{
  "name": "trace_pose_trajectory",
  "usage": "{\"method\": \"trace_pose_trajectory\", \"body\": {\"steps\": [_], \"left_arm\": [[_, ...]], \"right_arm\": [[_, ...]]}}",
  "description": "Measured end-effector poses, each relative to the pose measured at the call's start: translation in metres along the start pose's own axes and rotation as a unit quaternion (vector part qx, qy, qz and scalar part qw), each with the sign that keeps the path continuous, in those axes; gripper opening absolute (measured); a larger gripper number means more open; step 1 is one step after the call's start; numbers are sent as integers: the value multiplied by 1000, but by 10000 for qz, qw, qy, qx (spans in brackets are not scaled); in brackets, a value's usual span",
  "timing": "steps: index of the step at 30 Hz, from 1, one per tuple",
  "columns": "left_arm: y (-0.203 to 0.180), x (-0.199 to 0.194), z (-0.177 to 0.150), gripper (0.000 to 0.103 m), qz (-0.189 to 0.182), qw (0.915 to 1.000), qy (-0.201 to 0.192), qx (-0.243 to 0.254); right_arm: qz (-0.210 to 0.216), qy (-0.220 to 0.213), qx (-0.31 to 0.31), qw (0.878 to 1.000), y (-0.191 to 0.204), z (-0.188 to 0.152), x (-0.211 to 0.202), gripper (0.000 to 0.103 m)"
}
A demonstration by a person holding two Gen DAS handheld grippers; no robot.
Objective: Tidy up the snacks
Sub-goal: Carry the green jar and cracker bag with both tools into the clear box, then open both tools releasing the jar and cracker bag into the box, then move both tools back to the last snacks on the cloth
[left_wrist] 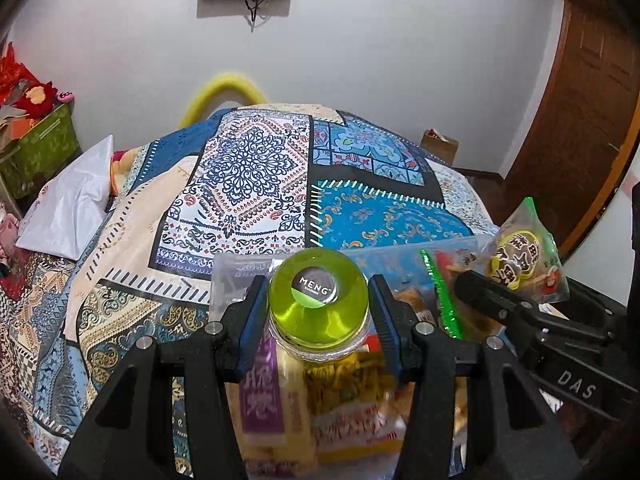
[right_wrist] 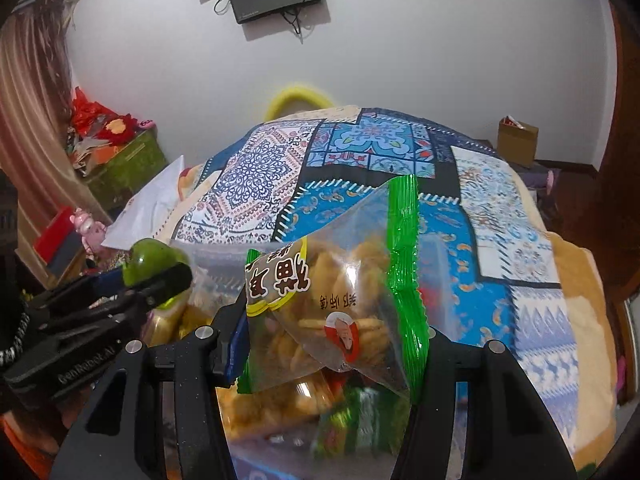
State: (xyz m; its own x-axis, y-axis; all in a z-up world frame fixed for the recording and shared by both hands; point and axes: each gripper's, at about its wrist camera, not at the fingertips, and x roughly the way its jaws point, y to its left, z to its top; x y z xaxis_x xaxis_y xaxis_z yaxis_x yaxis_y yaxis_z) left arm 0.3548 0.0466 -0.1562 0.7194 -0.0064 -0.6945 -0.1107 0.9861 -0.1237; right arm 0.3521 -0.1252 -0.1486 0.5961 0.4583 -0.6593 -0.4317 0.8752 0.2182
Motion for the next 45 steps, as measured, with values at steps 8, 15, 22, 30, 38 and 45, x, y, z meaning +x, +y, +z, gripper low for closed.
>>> {"method": "trace_pose_trajectory", "body": {"steps": [8, 15, 22, 30, 38, 45], "left_arm": [[0, 6, -3, 52, -40, 9998, 178, 23], [-7, -23, -4, 55, -125, 9997, 68, 179], [1, -64, -13, 59, -152, 9998, -55, 140], [16, -109, -45, 62, -61, 9999, 6, 109], [28, -137, -98, 63, -21, 9994, 317, 102], [35, -149, -146, 63, -5, 9977, 665, 131]], "right_arm": [[-203, 249, -280, 9991, 7, 2, 12, 65], [-185, 214, -132, 9995, 0, 4, -7, 71], [-292, 39, -268, 9992, 9, 1, -38, 76], [-396, -82, -542, 9977, 28, -24, -71, 84], [-311, 245, -750, 9964, 49, -68, -78, 84], [-176, 754, -549, 9955, 62, -121, -76, 84]]}}
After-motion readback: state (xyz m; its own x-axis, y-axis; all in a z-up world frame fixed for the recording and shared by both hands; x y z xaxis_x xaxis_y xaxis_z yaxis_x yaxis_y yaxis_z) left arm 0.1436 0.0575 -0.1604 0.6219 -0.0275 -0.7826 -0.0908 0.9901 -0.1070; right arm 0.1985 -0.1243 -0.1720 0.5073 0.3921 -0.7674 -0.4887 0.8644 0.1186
